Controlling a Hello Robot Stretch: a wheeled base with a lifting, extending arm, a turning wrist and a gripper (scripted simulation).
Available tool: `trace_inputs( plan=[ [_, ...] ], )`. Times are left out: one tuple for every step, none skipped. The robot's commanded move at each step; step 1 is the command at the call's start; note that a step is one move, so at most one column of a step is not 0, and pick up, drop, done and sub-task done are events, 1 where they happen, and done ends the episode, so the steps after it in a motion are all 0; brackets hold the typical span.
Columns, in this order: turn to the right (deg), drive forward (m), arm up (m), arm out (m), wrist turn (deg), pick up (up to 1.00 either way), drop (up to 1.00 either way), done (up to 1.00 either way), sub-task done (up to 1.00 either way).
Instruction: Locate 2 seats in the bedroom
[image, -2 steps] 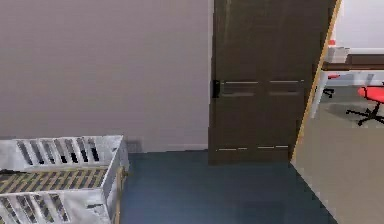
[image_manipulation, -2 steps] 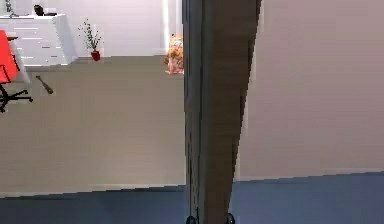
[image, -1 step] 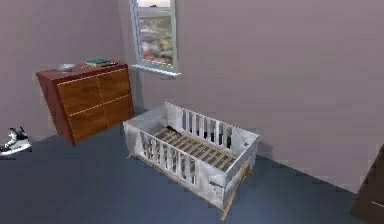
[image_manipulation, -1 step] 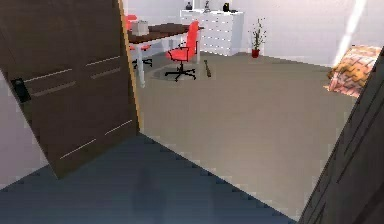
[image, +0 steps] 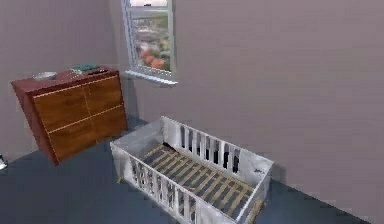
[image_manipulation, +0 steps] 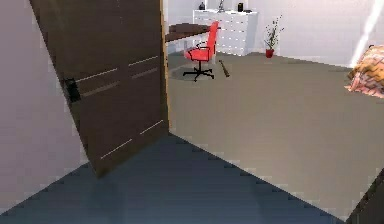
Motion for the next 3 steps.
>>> trace_inputs(
  plan=[
    [45.0, 0.0, 0.0, 0.0, 0.0, 0.0, 0.0, 0.0, 0.0],
    [42.0, 0.0, 0.0, 0.0, 0.0, 0.0, 0.0, 0.0, 0.0],
    [0.0, 0.5, 0.0, 0.0, 0.0, 0.0, 0.0, 0.0, 0.0]
  ],
)
